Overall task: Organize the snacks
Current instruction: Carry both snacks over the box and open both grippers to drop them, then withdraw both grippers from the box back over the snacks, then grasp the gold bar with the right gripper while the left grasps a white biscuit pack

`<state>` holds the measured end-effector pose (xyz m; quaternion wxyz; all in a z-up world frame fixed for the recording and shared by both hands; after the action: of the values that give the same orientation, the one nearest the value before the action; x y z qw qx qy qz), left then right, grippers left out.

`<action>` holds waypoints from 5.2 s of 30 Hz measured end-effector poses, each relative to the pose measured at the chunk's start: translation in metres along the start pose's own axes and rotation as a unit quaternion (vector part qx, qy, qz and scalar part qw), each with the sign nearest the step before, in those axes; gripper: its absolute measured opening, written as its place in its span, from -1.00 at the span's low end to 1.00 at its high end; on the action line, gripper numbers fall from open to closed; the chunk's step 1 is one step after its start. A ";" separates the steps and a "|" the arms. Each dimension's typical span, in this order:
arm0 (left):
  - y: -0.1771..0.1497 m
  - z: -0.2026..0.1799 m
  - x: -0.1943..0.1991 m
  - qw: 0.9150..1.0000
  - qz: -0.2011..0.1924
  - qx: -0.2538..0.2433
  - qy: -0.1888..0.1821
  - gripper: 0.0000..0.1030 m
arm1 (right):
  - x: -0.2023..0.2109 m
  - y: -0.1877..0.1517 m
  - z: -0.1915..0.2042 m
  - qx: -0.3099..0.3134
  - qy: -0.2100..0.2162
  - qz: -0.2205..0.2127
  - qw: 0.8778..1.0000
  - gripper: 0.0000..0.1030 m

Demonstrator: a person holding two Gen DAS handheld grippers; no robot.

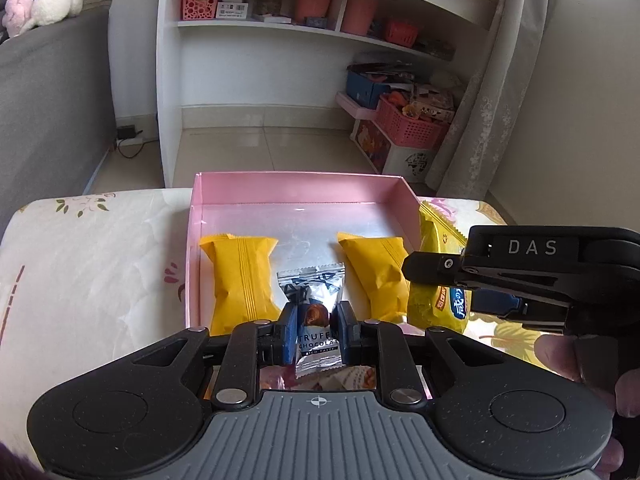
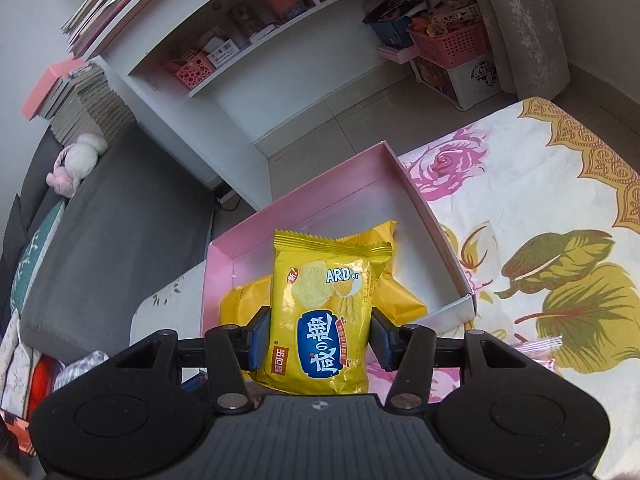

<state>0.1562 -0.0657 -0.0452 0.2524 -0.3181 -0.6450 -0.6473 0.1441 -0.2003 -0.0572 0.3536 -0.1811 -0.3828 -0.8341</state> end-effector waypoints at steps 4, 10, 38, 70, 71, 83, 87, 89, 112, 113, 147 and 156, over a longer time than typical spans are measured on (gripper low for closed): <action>0.004 -0.002 -0.019 1.000 -0.002 0.008 -0.001 -0.65 | -0.012 0.004 -0.010 -0.013 -0.009 -0.012 1.000 -0.16; 0.004 -0.004 -0.035 1.000 -0.011 0.018 -0.012 -0.63 | -0.021 0.012 -0.023 -0.027 -0.010 -0.037 0.999 -0.09; -0.014 0.006 0.028 0.999 -0.012 -0.040 0.011 0.68 | 0.023 -0.002 -0.006 0.036 -0.026 -0.014 0.999 0.64; -0.091 0.059 0.076 0.998 0.005 -0.064 0.010 0.93 | 0.071 -0.069 0.004 0.231 -0.058 0.039 0.970 0.82; -0.093 0.062 0.076 0.998 0.005 -0.065 0.013 0.93 | 0.071 -0.072 0.004 0.235 -0.060 0.042 0.969 0.82; -0.109 0.099 0.063 0.997 0.036 -0.050 0.041 0.93 | 0.061 -0.110 0.008 0.297 -0.072 0.083 0.949 0.82; -0.112 0.101 0.063 0.998 0.062 -0.015 0.014 0.93 | 0.053 -0.118 0.009 0.302 -0.077 0.101 0.945 0.82; -0.113 0.097 0.064 0.998 0.065 -0.012 -0.001 0.93 | 0.049 -0.121 0.009 0.306 -0.082 0.115 0.941 0.82; -0.145 0.027 0.061 0.985 0.070 -0.148 -0.052 0.69 | 0.033 -0.123 -0.037 0.240 -0.118 0.183 0.946 0.80; -0.146 0.027 0.060 0.985 0.070 -0.152 -0.051 0.69 | 0.032 -0.124 -0.036 0.246 -0.113 0.183 0.945 0.80; -0.146 0.014 0.059 0.972 0.049 -0.223 -0.051 0.73 | 0.015 -0.128 -0.019 0.235 -0.075 0.172 0.954 0.62; -0.150 0.016 0.053 0.979 0.071 -0.186 -0.048 0.68 | 0.021 -0.134 -0.017 0.279 -0.097 0.205 0.933 0.38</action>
<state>0.0118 -0.0396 -0.1077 0.2024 -0.4350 -0.5004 -0.7207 0.0312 -0.1615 -0.1245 0.5142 -0.2297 -0.5871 -0.5815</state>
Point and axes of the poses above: each gripper's, at about its wrist camera, not at the fingertips, and x roughly against the way its jaws point, z to its left, y to its top, the point moved 6 cm from there along -x, roughly the way its jaws point, and after that the axes turned 13 degrees about y, right-handed, at the moved point
